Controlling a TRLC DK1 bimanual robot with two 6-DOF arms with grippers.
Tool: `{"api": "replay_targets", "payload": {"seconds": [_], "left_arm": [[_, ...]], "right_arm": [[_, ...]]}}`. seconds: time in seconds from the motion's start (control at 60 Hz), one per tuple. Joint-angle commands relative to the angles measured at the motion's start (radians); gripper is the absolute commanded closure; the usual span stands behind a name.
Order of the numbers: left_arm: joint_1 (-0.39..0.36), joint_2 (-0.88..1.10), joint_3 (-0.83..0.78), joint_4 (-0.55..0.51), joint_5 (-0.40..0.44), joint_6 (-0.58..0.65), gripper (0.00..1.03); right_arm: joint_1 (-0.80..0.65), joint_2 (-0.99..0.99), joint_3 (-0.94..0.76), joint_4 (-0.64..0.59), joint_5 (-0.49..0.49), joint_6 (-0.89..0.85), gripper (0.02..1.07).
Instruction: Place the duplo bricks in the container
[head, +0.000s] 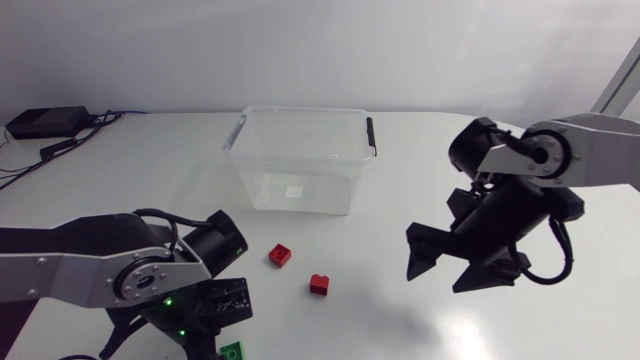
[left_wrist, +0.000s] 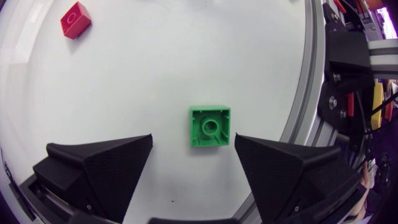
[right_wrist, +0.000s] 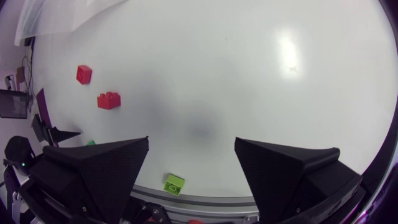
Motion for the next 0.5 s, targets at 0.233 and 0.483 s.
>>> {"api": "replay_targets", "payload": {"seconds": [0.233, 0.483], "left_arm": [[-0.014, 0.070, 0.054, -0.002, 0.044, -0.040, 0.17], [-0.033, 0.125, 0.054, 0.015, 0.080, -0.060, 0.24]], "right_arm": [[0.132, 0.203, 0.074, -0.076, -0.020, 0.019, 0.07], [0.199, 0.265, 0.093, -0.083, -0.018, 0.027, 0.07]]}}
